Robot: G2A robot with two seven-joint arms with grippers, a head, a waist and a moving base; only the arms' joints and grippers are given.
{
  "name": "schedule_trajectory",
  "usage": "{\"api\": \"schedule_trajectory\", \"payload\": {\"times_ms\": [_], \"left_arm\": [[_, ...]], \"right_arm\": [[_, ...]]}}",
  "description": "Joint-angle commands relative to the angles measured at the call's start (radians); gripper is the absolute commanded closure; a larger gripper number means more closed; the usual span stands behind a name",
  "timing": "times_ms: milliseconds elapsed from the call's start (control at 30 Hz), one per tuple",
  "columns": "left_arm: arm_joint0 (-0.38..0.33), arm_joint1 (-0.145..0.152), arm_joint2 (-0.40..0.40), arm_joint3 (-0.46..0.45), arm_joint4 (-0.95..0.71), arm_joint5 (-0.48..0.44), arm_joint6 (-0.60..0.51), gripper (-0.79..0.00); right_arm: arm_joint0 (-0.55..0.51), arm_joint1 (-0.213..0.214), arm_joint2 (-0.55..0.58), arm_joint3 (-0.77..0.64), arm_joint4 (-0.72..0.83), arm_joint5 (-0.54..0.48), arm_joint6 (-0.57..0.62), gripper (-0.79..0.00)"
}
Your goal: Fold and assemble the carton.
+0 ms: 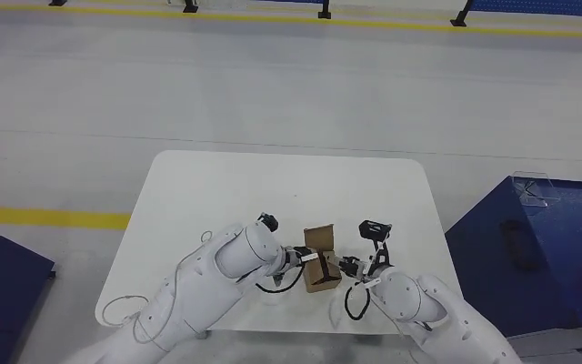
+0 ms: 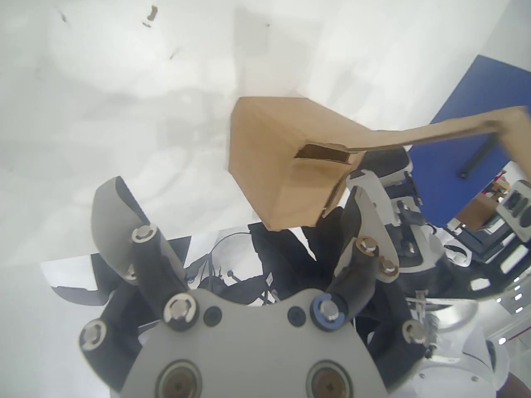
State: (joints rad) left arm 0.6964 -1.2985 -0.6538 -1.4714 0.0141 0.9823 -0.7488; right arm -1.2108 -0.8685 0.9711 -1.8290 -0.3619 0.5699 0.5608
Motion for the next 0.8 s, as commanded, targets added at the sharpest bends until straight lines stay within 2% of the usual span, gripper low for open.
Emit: {"api": "schedule_trajectory", "payload": {"times_ms": [0, 67, 133, 267, 367, 567, 767], "left_arm": [[0.033, 0.024, -0.057, -0.086, 0.032, 0.03, 0.032, -0.785], [0.069, 0.044, -0.11, -0.135, 0.055, 0.03, 0.053, -0.785], [0.092, 0.06, -0.137, -0.144, 0.101, 0.03, 0.075, -0.785], [0.092, 0.066, -0.137, -0.123, 0.138, 0.03, 0.082, -0.785], [0.062, 0.053, -0.11, -0.068, 0.131, 0.03, 0.081, -0.785], [-0.025, 0.005, -0.053, 0.06, 0.073, -0.025, 0.1, -0.785], [-0.079, -0.04, -0.011, 0.16, 0.006, -0.077, 0.112, -0.785]], "right_arm": [[-0.037, 0.009, 0.056, -0.024, 0.036, -0.049, 0.002, -0.785], [-0.087, 0.021, 0.124, -0.047, 0.082, -0.105, 0.012, -0.785], [-0.145, 0.034, 0.194, -0.071, 0.108, -0.168, 0.023, -0.785], [-0.267, 0.06, 0.311, -0.116, 0.108, -0.294, 0.08, -0.785], [-0.328, 0.073, 0.365, -0.124, 0.07, -0.361, 0.12, -0.785], [-0.395, 0.081, 0.368, -0.149, -0.046, -0.436, 0.156, -0.785], [-0.415, 0.074, 0.33, -0.169, -0.148, -0.388, 0.114, -0.785]]}}
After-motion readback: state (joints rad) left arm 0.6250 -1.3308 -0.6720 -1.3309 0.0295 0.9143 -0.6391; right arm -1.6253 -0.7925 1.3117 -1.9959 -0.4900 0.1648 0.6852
